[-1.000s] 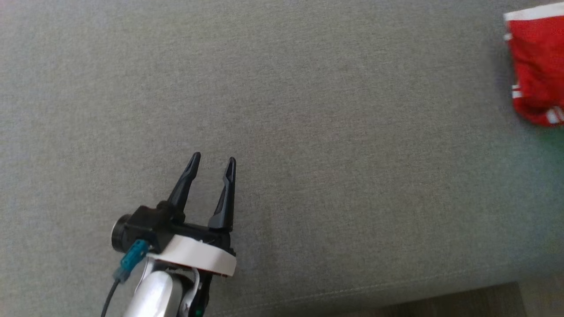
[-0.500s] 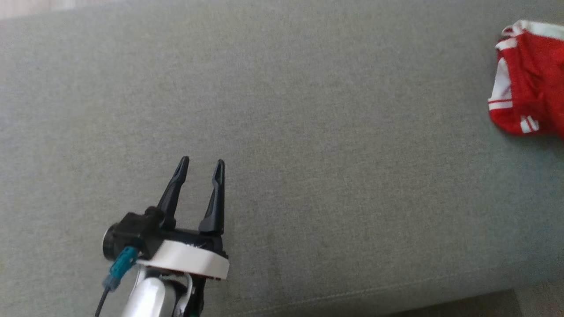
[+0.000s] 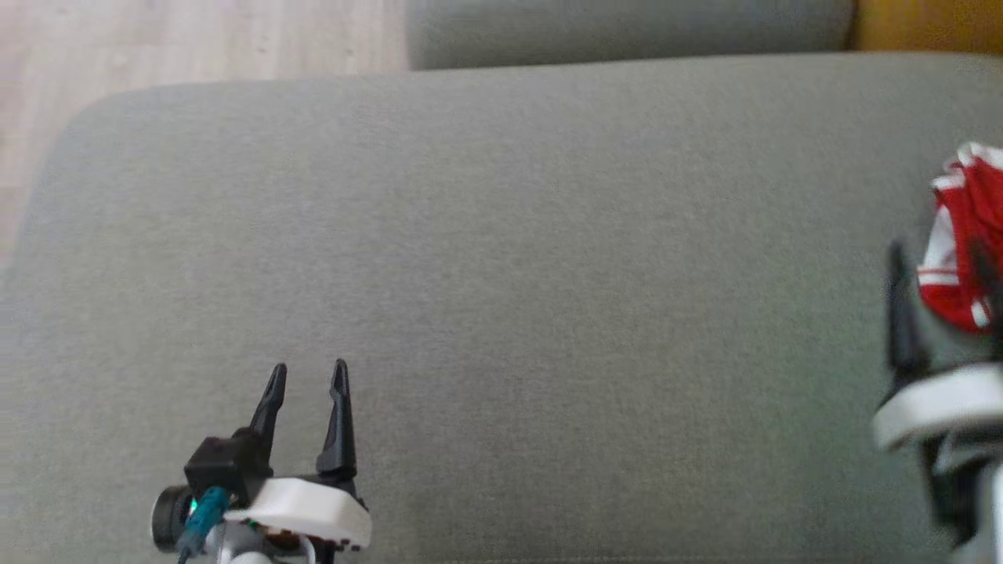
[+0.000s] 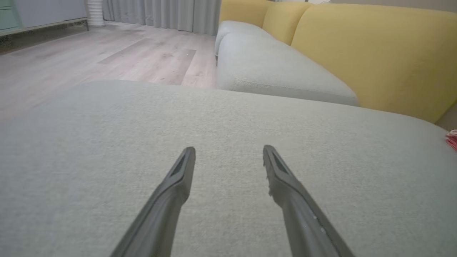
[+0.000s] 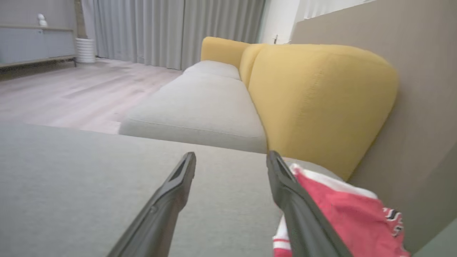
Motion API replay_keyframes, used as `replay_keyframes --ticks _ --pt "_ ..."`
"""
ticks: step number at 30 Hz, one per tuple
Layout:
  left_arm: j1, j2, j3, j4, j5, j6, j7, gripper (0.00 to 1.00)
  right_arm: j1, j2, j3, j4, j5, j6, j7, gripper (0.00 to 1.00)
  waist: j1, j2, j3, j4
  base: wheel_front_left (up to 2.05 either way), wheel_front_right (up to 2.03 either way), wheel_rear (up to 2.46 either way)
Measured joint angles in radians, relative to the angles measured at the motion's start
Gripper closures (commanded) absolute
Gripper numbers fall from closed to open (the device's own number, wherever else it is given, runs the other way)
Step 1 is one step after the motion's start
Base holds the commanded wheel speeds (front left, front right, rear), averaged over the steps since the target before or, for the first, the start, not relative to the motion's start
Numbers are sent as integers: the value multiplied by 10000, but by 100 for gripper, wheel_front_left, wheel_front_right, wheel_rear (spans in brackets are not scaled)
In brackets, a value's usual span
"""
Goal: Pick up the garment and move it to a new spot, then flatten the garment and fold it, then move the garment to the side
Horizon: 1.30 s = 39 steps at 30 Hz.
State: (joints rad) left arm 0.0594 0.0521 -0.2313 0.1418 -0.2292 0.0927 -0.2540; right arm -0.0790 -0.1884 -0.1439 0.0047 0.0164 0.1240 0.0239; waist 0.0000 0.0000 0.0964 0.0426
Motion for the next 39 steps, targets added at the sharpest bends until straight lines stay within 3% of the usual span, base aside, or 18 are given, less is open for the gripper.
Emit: replay_keyframes --ticks 4,9,17,37,38,39 --pt "0 2 253 255 362 -65 0 0 1196 1003 125 414 -479 0 -1241 0 0 0 -377 364 0 0 0" --pt "33 -4 537 477 522 -171 0 0 1986 1478 351 1534 -621 0 -2374 0 0 0 -769 584 0 0 0" --pt "562 -6 604 729 522 -656 0 0 2144 1482 562 2219 33 0 -2717 0 0 0 -1074 594 0 0 0" --pt "592 -6 773 901 518 -767 0 0 2154 1484 667 1979 176 0 -2719 0 0 0 -1245 18 0 0 0" --pt "592 -6 771 928 518 -769 0 100 2154 1484 662 1977 176 0 -2719 100 0 0 -1243 8 0 0 0" --pt "606 -12 763 1154 514 -761 19 100 2156 1484 681 2176 174 -2 -2702 100 0 0 -1244 0 0 0 0"
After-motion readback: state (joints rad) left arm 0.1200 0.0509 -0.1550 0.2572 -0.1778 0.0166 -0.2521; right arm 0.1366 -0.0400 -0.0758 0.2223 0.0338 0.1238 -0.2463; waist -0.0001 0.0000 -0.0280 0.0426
